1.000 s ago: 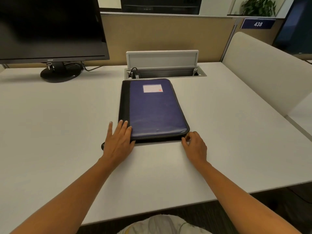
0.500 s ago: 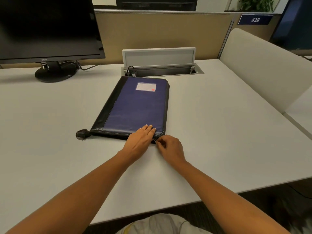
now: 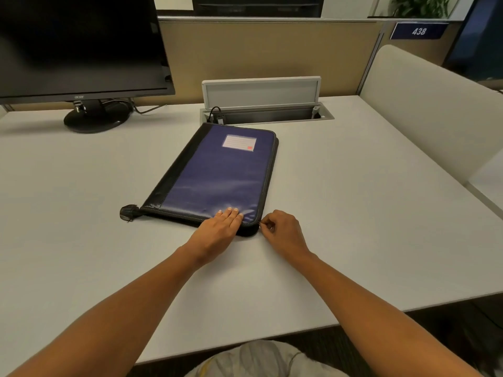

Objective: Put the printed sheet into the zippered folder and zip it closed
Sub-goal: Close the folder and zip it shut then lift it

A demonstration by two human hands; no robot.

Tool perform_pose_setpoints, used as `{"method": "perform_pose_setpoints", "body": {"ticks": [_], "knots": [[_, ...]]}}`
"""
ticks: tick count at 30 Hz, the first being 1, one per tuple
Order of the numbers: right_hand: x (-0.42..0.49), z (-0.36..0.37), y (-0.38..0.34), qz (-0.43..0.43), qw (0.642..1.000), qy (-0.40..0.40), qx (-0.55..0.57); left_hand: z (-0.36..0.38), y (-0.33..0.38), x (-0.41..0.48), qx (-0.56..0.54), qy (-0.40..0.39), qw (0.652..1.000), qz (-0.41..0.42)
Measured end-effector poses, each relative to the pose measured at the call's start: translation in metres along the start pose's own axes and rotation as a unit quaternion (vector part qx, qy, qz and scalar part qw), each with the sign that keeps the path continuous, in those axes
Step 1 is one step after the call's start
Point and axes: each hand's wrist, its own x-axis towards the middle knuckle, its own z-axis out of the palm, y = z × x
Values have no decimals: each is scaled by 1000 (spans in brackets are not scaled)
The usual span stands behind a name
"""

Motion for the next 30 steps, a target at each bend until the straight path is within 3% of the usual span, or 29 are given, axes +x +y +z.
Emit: {"method": "perform_pose_setpoints", "body": {"ticks": [8,12,17,24,27,30], "knots": [[10,13,-13,-3,999,-24,28,5,-27,-26,-20,23,999,29],[12,25,-28,-39,997,-58,25,-5,-40,-41,5,89,995,43],[14,37,-43,-60,994,-73,58,-10,-46,-56,-15,118,993,5],[10,55,-60,-69,992,-69,86,2,-44,-52,-87,23,982,-167],[10,64,-67,-83,988,-74,108,0,-48,-60,-43,-21,986,-161],[11,70,-72,-100,984,-87,117,-4,-50,-66,-13,29,990,-139]]}}
